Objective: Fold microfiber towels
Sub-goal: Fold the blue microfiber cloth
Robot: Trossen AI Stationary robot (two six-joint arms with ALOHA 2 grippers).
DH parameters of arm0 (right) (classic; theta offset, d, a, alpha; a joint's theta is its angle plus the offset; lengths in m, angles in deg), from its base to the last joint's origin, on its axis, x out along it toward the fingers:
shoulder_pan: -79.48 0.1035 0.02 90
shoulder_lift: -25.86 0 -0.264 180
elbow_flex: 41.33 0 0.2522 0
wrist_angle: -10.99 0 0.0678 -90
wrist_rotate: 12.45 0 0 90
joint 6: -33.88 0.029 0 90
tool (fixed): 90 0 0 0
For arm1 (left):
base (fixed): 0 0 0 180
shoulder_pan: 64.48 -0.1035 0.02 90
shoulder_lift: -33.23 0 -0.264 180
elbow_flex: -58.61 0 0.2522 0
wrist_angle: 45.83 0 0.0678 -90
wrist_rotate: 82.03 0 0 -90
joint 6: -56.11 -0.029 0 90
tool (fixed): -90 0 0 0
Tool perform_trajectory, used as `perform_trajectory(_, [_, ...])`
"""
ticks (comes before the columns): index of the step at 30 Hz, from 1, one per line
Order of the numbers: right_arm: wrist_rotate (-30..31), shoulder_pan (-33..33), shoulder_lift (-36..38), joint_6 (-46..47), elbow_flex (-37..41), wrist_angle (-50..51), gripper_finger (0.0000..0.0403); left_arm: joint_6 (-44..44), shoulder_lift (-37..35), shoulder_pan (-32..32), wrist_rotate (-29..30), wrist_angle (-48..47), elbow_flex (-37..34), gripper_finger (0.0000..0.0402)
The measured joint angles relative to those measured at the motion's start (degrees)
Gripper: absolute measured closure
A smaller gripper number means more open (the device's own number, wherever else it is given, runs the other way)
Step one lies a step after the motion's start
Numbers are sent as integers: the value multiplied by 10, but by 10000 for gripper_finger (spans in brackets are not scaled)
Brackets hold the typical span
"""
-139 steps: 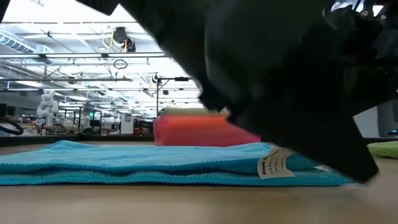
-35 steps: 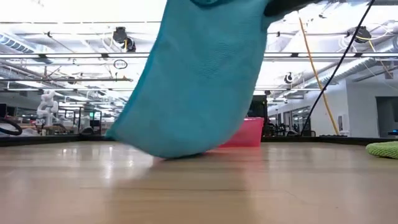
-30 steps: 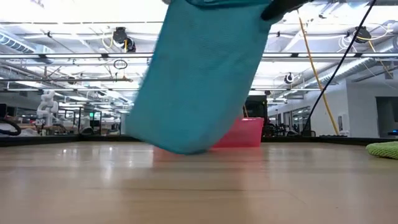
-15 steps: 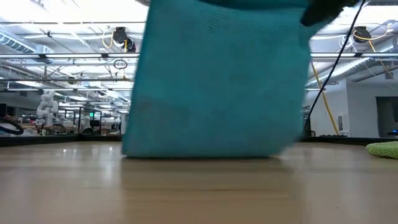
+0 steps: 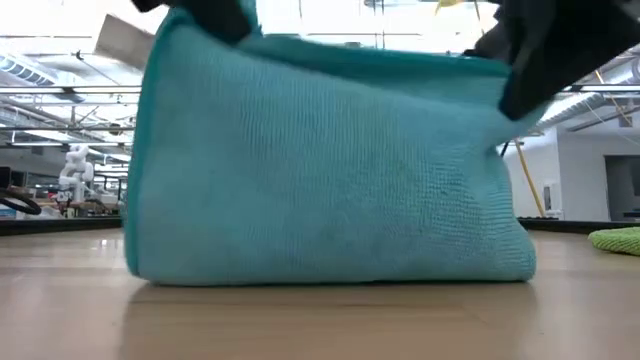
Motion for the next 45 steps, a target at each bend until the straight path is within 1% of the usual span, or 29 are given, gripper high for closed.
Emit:
perform_trajectory(5, [-3, -23, 0, -42, 0, 3, 403, 37, 9, 5, 48, -22, 0, 395])
perform_trajectory(9, [-4, -48, 12, -47, -4, 30, 403, 54, 3, -5, 70, -59, -1, 393])
perform_trajectory(12, [-4, -57, 43, -62, -13, 59, 403, 29, -22, -5, 92, -54, -1, 398])
perform_trajectory(15, [1, -61, 85, -67, -27, 78, 403, 8, -48, -3, 103, -53, 0, 395])
perform_trajectory(19, [43, -48, 139, -56, -41, 83, 403, -37, -82, 2, 147, -56, 0, 396])
perform_trajectory(22, [89, -24, 162, -54, -51, 91, 403, -87, -103, 4, 186, -59, 0, 398])
perform_trajectory(25, [134, -3, 170, -39, -71, 107, 403, -108, -124, 1, 218, -68, 0, 394])
perform_trajectory(28, [163, 24, 169, -13, -78, 111, 403, -102, -130, -6, 223, -83, 1, 395])
perform_trajectory(32, [166, 44, 153, 27, -78, 118, 403, -77, -125, -6, 212, -107, 0, 398])
perform_trajectory(35, [165, 46, 148, 27, -78, 110, 403, -95, -121, -9, 212, -117, 0, 395])
perform_trajectory(38, [165, 25, 151, -7, -84, 110, 403, -144, -132, -18, 227, -132, 0, 395])
perform_trajectory(40, [165, 4, 152, -28, -98, 111, 403, -162, -154, -29, 236, -151, -1, 397])
perform_trajectory(42, [165, -14, 153, -45, -118, 127, 403, -187, -178, -47, 239, -151, 0, 398])
perform_trajectory(43, [170, -21, 153, -49, -130, 142, 403, -202, -190, -57, 236, -149, 0, 397])
perform_trajectory(45, [199, -29, 153, -47, -154, 183, 403, -217, -214, -74, 211, -144, -1, 395])
